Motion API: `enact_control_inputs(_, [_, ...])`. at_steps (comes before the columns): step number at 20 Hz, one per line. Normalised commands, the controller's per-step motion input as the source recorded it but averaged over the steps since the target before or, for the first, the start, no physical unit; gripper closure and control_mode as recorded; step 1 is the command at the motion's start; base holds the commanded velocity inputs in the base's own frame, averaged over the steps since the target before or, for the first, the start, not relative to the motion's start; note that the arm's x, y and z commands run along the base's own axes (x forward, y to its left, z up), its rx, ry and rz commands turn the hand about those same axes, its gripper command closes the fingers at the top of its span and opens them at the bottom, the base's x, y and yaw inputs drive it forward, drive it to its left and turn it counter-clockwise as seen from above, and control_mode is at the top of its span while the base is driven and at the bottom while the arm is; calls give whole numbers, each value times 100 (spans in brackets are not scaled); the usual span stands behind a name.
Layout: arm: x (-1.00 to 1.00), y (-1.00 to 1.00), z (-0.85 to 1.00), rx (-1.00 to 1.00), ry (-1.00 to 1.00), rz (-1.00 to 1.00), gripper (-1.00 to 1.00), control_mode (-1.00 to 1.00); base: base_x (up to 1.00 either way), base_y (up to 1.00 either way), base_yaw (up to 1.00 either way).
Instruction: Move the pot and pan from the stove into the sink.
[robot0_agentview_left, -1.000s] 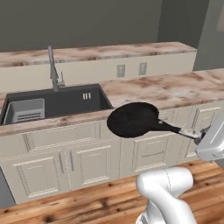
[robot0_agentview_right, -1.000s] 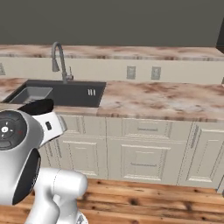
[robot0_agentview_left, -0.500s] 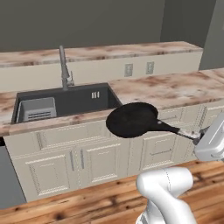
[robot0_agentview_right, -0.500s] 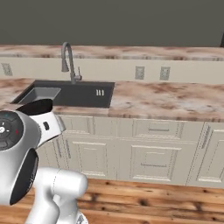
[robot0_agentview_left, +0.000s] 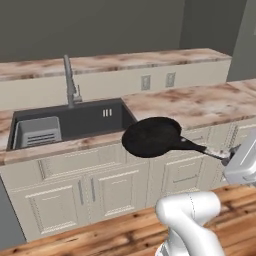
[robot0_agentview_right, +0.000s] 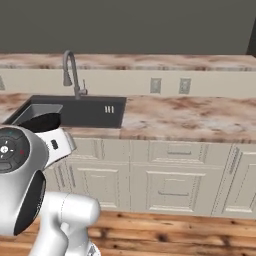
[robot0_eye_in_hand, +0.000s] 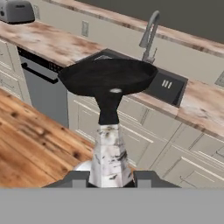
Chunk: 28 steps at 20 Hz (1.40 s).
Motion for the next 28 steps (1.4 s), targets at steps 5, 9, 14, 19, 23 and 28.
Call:
enact_control_inputs(5, [0,0,0,0,0,0,100,100,51,30,-7])
enact_control_inputs(9, [0,0,0,0,0,0,100,100,53,37,-7])
enact_control_inputs(14, [0,0,0,0,0,0,100,100,57,41,-7])
enact_control_inputs(19, [0,0,0,0,0,0,100,100,58,47,-8])
enact_control_inputs(23, [0,0,0,0,0,0,100,100,51,46,-8])
enact_control_inputs(28, [0,0,0,0,0,0,100,100,28,26,-6])
